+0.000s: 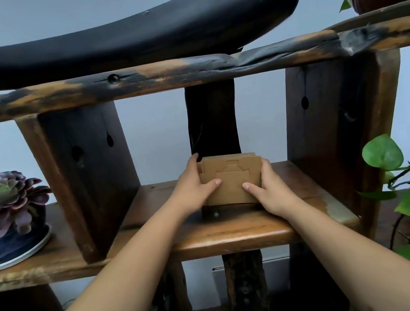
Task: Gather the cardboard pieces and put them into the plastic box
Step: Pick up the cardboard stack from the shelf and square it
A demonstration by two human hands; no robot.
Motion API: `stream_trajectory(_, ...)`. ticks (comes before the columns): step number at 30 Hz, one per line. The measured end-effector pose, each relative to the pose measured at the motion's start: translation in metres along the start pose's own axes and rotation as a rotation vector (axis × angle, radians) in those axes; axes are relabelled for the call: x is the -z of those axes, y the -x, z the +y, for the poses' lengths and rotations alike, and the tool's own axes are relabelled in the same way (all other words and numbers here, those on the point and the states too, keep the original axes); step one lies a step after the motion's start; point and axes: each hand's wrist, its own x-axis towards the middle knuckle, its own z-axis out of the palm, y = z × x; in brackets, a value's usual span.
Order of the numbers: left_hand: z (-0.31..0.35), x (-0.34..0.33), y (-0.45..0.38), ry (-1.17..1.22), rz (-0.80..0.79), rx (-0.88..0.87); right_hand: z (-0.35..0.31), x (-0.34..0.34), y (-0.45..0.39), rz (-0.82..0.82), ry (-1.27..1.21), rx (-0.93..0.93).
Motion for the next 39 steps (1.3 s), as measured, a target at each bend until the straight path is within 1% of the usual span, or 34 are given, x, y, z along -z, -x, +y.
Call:
stream_trajectory(3,-0.001,-0.008,-0.001,0.048,0.01,0.015,-0.001,-0.001,0.001,0.015,-0.012,0.005)
stream_trajectory(5,-0.004,-0.012,0.0,0.048,0.01,0.011,-0.001,-0.002,0.001,0.053,0.029,0.024)
stream_trajectory(9,-0.009,-0.017,0.003,-0.008,0.001,0.019,-0.001,-0.004,0.001,0.081,0.126,0.098)
stream_trajectory(16,-0.008,-0.013,0.008,-0.176,0.059,-0.041,0.002,-0.008,-0.002,0.115,0.208,0.078)
stream_trajectory(20,0.0,-0.022,0.01,-0.149,0.094,-0.055,-0.002,-0.008,0.0,0.148,0.281,0.083)
stream_trajectory(25,-0.008,-0.023,0.01,-0.173,0.046,-0.01,-0.006,-0.006,0.002,0.094,0.181,0.097)
stream_trajectory(27,-0.01,-0.018,0.008,-0.154,-0.011,-0.017,-0.004,-0.004,0.0,0.06,0.117,0.03)
stream_trajectory(29,-0.013,-0.016,0.007,-0.054,-0.055,0.01,-0.002,-0.002,-0.002,0.044,0.039,-0.073)
stream_trajectory(32,-0.021,-0.018,0.008,0.079,-0.016,0.148,0.001,-0.001,-0.006,0.034,0.064,-0.104)
stream_trajectory(35,-0.021,-0.02,0.008,0.051,0.019,0.154,-0.001,0.002,-0.008,0.016,0.058,-0.108)
stream_trajectory(39,-0.009,-0.015,0.022,0.063,0.01,0.166,-0.009,0.009,0.002,-0.031,0.023,-0.14)
